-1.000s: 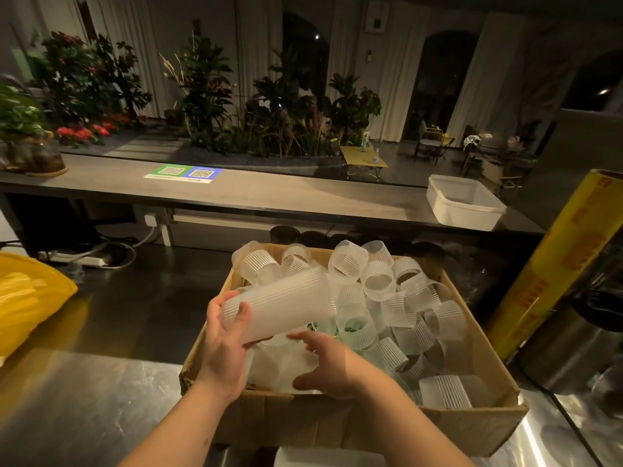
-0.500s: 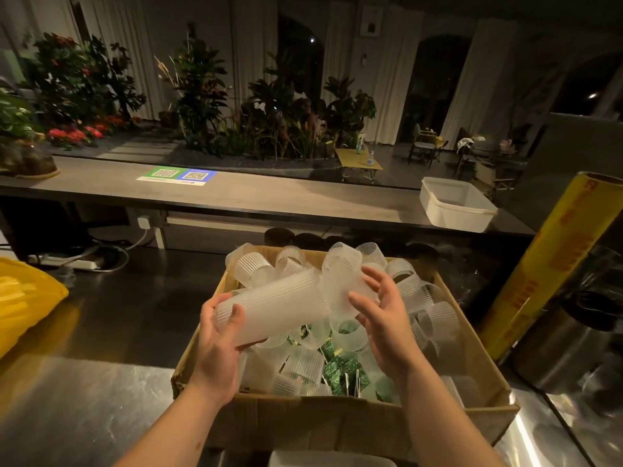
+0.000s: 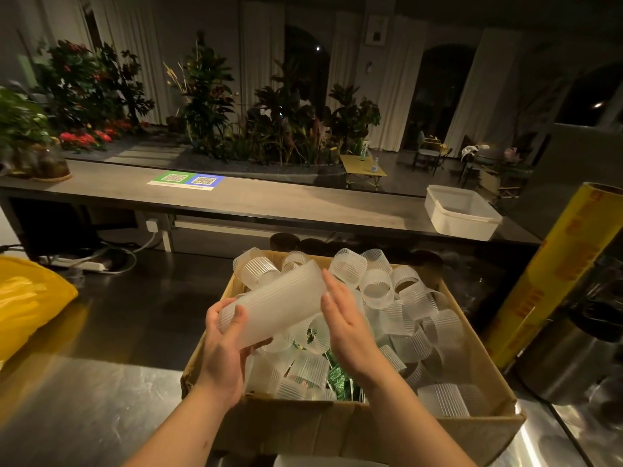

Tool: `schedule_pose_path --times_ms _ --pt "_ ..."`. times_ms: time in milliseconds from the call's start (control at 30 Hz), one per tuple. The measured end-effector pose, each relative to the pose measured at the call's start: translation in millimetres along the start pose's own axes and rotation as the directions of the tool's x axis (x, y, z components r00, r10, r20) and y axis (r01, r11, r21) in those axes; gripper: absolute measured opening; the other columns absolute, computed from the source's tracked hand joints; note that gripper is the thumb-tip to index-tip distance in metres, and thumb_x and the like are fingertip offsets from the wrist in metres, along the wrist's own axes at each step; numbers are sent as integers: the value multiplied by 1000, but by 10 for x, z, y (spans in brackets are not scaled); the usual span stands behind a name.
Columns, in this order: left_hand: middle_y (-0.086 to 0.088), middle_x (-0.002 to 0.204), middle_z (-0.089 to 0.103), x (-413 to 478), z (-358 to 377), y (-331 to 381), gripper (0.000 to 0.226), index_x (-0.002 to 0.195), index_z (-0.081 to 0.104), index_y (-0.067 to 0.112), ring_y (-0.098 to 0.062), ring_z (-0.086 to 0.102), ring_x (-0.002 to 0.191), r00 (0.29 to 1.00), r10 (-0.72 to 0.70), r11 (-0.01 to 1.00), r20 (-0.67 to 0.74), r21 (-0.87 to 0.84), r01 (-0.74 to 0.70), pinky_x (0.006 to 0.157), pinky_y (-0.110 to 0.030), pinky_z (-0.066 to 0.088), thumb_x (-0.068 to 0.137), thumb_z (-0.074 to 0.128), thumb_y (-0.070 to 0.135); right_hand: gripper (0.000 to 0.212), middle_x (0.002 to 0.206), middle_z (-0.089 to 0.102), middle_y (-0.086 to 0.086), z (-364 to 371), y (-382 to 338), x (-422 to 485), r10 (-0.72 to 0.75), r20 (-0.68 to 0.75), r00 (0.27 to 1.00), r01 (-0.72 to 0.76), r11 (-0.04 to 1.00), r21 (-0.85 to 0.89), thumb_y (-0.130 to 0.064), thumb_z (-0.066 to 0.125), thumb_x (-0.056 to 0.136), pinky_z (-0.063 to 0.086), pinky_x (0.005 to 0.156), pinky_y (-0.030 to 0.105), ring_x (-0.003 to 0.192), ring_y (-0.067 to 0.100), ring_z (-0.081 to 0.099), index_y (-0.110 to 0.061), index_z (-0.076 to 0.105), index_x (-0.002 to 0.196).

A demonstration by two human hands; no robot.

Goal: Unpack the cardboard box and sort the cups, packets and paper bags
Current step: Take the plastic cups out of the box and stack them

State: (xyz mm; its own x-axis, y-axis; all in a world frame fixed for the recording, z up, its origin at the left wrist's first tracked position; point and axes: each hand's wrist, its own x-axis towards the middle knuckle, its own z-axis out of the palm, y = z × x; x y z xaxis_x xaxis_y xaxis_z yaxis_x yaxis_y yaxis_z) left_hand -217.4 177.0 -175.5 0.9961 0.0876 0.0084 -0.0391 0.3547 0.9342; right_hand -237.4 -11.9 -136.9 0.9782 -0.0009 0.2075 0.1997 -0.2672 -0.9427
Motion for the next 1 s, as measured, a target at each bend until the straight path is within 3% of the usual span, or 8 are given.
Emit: schedule_pose_path --times_ms 100,200,267,333,400,533,667,1000 --pt "-11 131 50 11 -18 88 46 130 47 32 -36 59 115 998 -25 998 -53 -64 22 75 -41 59 88 58 48 84 160 7 -34 91 10 -17 -20 105 994 17 1000 25 -85 31 85 19 117 20 147 -5 16 -52 4 158" --pt "-12 133 48 91 -55 249 43 130 46 29 -37 59 116 997 -19 987 -71 -161 7 79 -44 57 92 56 47 58 149 43 -13 211 -24 23 91 -120 989 -67 978 195 -62 40 99 44 108 33 131 7 48 -37 34 151" --pt "-14 133 48 144 -93 359 34 128 46 30 -37 59 115 995 8 980 -96 -199 -27 83 -45 56 98 53 46 28 126 58 -8 316 -26 33 112 -122 986 -119 991 -55 -39 48 105 53 93 27 112 10 59 -31 52 133" --pt "-15 132 49 193 -138 438 31 130 44 30 -36 60 112 993 15 971 -118 -234 -42 83 -44 55 102 50 44 26 117 63 -10 490 -2 34 116 127 985 -64 933 -353 -32 57 103 54 88 23 104 6 62 -26 63 128" --pt "-16 131 49 221 -167 472 33 132 43 28 -34 61 110 991 15 967 -136 -251 -49 82 -42 55 103 49 44 32 123 65 -5 721 44 52 207 321 924 -28 874 -485 -31 63 99 51 94 25 109 9 62 -26 65 131" --pt "-16 133 49 220 -206 429 41 136 42 29 -33 60 113 984 -3 971 -177 -237 -40 81 -40 56 100 53 46 39 130 55 2 980 143 93 305 372 876 -18 793 -608 -27 73 93 44 103 31 119 21 55 -23 67 132" --pt "-15 133 48 220 -266 404 46 137 41 31 -34 59 116 983 -25 968 -184 -250 -22 82 -41 56 97 54 48 15 104 53 -6 883 207 111 274 347 897 -40 833 -552 -24 67 98 43 78 18 96 13 53 -16 72 109" --pt "-13 134 47 220 -185 339 53 139 40 30 -35 57 118 987 -37 978 -157 -208 3 84 -42 55 94 55 51 10 92 74 3 200 311 -2 249 130 960 -216 951 -221 -18 51 105 56 88 45 89 24 69 -18 57 97"
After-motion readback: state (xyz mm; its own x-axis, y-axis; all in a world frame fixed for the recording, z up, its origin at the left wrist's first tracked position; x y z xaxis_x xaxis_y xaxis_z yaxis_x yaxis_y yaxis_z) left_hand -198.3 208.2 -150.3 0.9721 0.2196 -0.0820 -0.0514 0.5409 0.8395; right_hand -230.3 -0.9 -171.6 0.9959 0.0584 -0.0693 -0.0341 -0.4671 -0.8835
